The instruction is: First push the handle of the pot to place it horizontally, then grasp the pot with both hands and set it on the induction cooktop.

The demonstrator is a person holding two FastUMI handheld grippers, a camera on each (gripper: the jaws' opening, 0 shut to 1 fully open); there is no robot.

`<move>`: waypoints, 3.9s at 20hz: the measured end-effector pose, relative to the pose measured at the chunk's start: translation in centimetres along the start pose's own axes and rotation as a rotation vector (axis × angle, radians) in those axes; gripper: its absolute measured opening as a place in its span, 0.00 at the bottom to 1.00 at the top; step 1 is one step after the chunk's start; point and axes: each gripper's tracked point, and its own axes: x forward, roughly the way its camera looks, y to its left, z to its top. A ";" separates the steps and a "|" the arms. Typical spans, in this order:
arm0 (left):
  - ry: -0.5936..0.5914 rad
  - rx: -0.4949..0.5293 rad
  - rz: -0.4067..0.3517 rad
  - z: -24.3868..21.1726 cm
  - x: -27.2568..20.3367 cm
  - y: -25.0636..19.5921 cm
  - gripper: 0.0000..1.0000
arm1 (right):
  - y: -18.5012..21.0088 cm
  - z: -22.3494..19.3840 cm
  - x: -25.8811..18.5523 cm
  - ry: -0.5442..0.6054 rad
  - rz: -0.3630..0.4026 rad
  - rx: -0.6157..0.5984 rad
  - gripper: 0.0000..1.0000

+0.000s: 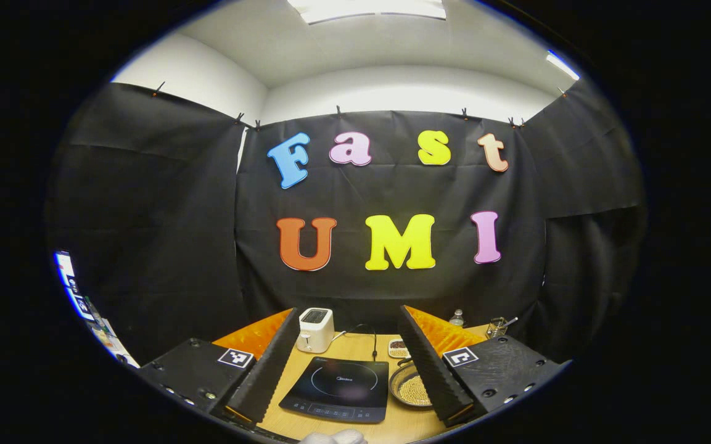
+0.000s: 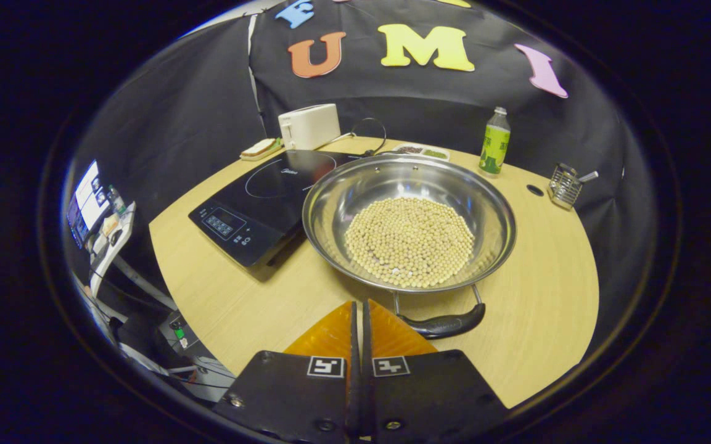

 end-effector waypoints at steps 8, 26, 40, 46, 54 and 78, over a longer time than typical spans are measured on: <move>0.016 -0.006 0.037 -0.6 0.6 0.0 0.96 | -0.4 -0.6 0.1 0.028 0.033 0.032 0.04; 0.039 -0.004 0.044 -1.5 3.2 -5.2 0.96 | -9.1 0.6 -1.1 0.028 -0.008 0.068 0.04; 0.078 -0.013 0.151 -2.8 5.7 -9.3 0.96 | -17.6 3.7 0.1 0.039 0.005 -0.009 0.01; 0.087 -0.010 0.174 -3.4 5.8 -9.4 0.96 | -19.5 4.4 0.7 0.041 -0.013 -0.028 0.04; 0.083 0.000 0.115 -3.6 5.6 -8.3 0.96 | -18.9 4.7 -2.2 0.003 -0.098 0.000 0.04; 0.211 -0.031 -0.174 -15.7 4.3 -3.0 0.96 | -11.2 0.4 -15.7 -0.178 -0.318 0.239 0.78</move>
